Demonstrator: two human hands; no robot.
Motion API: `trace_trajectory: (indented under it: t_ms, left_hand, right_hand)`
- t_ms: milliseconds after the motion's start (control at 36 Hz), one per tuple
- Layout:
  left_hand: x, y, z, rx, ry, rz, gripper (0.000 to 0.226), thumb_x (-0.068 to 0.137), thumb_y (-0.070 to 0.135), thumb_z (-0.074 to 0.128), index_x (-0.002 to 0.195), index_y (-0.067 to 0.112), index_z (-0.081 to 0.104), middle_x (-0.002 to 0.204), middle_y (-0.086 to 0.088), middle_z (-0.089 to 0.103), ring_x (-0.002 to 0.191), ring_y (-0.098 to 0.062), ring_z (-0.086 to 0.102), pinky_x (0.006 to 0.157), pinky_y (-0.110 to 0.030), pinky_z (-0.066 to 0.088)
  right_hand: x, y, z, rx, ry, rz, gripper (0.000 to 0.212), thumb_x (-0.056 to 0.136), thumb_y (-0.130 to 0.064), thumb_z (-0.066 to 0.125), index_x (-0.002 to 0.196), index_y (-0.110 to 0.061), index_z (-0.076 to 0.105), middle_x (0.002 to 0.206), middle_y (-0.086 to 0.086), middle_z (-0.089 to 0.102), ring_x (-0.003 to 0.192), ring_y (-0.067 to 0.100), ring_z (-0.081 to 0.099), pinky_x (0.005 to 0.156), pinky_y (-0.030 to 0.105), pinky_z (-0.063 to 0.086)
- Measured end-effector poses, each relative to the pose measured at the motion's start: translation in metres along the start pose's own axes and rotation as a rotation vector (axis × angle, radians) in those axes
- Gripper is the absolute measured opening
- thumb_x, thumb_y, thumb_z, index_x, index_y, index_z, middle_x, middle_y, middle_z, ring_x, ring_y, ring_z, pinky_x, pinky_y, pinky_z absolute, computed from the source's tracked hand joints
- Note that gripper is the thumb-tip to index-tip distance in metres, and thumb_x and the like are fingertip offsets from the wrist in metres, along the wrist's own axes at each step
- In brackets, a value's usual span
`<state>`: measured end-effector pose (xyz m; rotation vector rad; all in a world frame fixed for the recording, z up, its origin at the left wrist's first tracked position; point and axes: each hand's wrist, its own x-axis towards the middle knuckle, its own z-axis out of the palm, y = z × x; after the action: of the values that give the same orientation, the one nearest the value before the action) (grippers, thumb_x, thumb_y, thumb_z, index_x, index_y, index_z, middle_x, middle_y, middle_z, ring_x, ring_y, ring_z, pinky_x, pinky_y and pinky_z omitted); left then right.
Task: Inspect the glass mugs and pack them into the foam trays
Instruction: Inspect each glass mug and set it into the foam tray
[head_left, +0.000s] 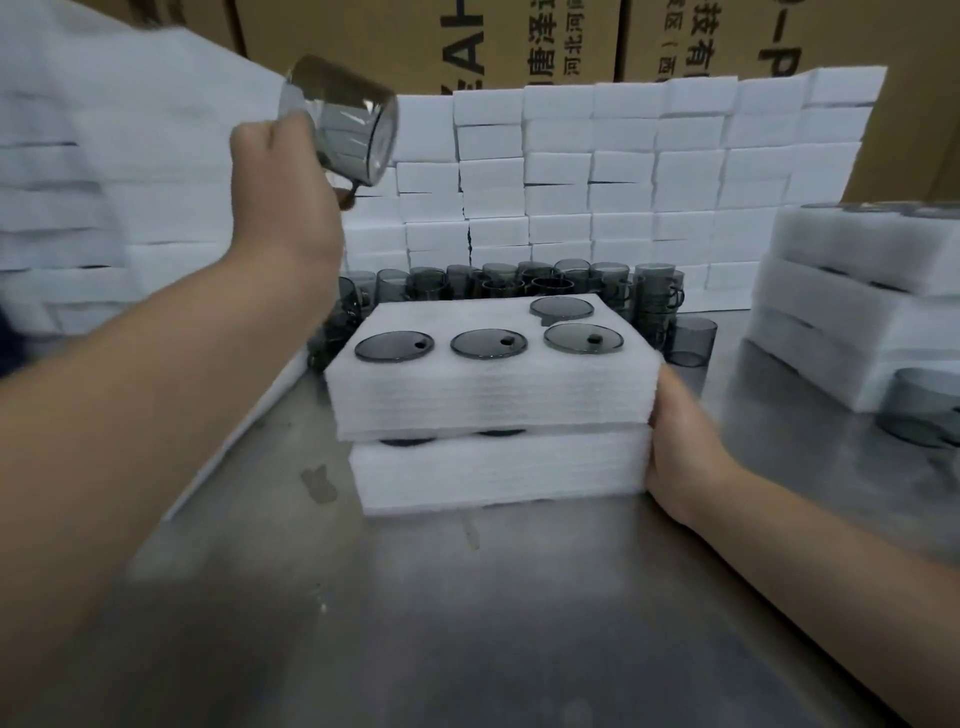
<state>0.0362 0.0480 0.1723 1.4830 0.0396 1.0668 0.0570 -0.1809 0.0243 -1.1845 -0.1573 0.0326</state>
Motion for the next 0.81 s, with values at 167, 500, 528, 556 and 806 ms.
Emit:
trace_trajectory:
  t_ms: [167,500,528,556,806]
  left_hand:
    - [-0.107,0.008,0.001,-0.309,-0.038,-0.116,0.024,0.094,0.025,0.032,0.074,0.019,0.044,0.064,0.003,0.050,0.057,-0.013,0.042,0.048,-0.022,0.032]
    - [-0.139,-0.044,-0.022,0.064,-0.131,0.186,0.028,0.080,0.048,0.025,0.075,0.024,0.038,0.073,0.005,0.046,0.074,-0.021,0.046,0.072,-0.041,0.039]
    - [-0.140,-0.047,-0.024,0.099,-0.150,0.225,0.027,0.080,0.048,0.024,0.077,0.025,0.038,0.073,0.004,0.047,0.074,-0.026,0.047,0.072,-0.044,0.040]
    - [-0.141,-0.049,-0.025,0.144,-0.161,0.270,0.026,0.082,0.047,0.023,0.077,0.026,0.037,0.072,0.004,0.046,0.073,-0.026,0.046,0.070,-0.043,0.039]
    - [-0.146,-0.057,-0.028,0.247,-0.247,0.362,0.022,0.086,0.042,0.023,0.075,0.027,0.034,0.064,0.011,0.041,0.059,-0.002,0.039,0.058,-0.034,0.035]
  right_hand:
    - [0.001,0.003,0.000,0.013,-0.024,-0.044,0.042,0.097,-0.043,0.038,0.075,-0.043,0.074,0.094,-0.008,0.073,0.086,0.010,0.069,0.071,0.030,0.053]
    - [0.008,0.008,-0.004,-0.081,0.033,-0.120,0.038,0.093,-0.051,0.039,0.101,-0.029,0.070,0.101,-0.003,0.072,0.094,0.015,0.068,0.079,0.034,0.056]
    - [0.009,0.008,-0.006,-0.129,0.088,-0.146,0.040,0.090,-0.053,0.040,0.105,-0.026,0.065,0.107,-0.001,0.069,0.101,0.018,0.064,0.091,0.040,0.050]
    - [0.009,0.007,-0.007,-0.200,0.145,-0.201,0.041,0.085,-0.055,0.039,0.101,-0.024,0.061,0.108,-0.002,0.065,0.104,0.018,0.060,0.096,0.040,0.045]
    - [-0.042,-0.017,0.017,-0.582,0.152,-1.070,0.038,0.087,-0.033,0.034,0.125,-0.027,0.029,0.109,0.001,0.041,0.101,0.008,0.041,0.092,0.023,0.034]
